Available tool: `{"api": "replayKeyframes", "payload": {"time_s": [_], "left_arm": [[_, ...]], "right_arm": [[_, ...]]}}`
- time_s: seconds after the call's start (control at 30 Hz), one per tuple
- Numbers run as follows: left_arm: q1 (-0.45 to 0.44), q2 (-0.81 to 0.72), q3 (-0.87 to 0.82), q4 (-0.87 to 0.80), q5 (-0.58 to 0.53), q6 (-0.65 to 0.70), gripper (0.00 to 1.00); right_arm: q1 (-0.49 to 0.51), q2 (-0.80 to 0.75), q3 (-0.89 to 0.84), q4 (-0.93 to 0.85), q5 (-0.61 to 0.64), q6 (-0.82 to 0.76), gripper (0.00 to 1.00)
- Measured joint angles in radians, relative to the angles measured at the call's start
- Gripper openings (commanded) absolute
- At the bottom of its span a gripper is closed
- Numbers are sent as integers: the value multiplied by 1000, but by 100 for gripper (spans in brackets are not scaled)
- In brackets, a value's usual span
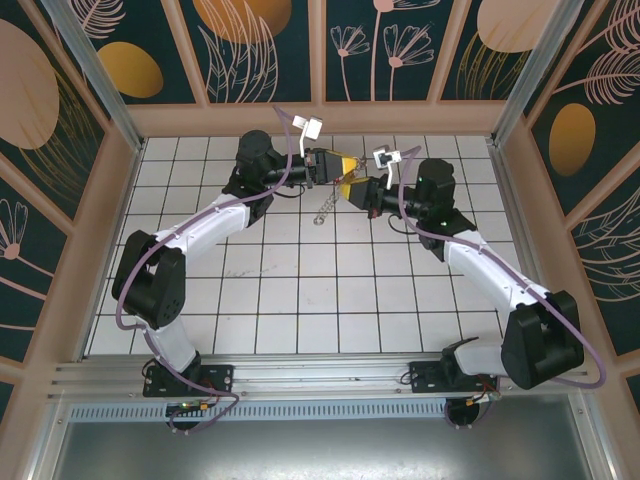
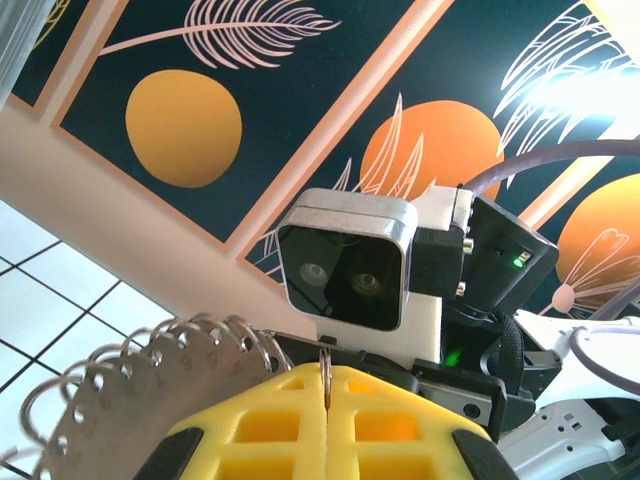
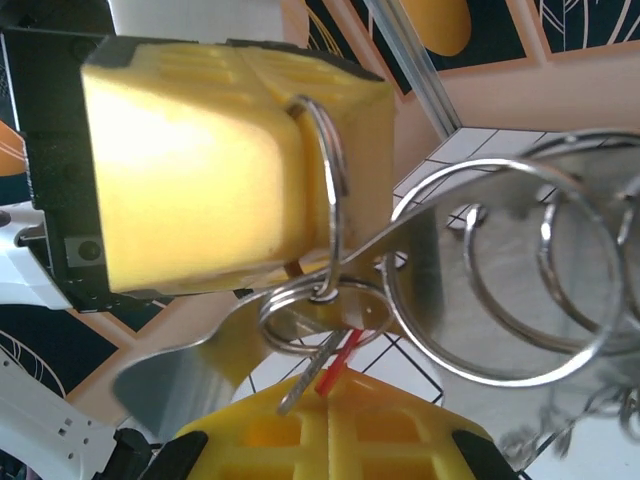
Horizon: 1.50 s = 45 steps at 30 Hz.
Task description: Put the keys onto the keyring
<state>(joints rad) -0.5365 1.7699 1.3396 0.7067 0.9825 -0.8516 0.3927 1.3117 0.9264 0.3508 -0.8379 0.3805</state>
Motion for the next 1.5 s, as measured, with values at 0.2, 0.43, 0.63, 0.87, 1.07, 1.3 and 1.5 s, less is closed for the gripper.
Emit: {"api": "replayKeyframes", "payload": {"time_s": [0.2, 0.43, 0.63, 0.87, 1.07, 1.3, 1.5], "left_arm": [[0, -3, -7, 1, -4, 5, 0], [0, -8, -24, 1, -25, 17, 0], [0, -14, -55, 41, -66, 3, 0], [0, -44, -93, 138, -105, -63, 0], [0, -49, -95, 179, -127, -97, 0], [0, -48, -95, 180, -132, -113, 0], [0, -49, -95, 181, -132, -122, 0]], "right_arm": [[-2, -18, 0, -59, 16, -24, 25], [-50, -153, -25, -102, 60, -28, 29], [-85, -260, -48, -61, 142, 77, 35], [-85, -218, -68, 111, 225, 307, 38], [-80, -134, -69, 253, 229, 465, 38], [-49, -98, -67, 322, 236, 521, 34], [-31, -84, -59, 344, 237, 528, 31]]}}
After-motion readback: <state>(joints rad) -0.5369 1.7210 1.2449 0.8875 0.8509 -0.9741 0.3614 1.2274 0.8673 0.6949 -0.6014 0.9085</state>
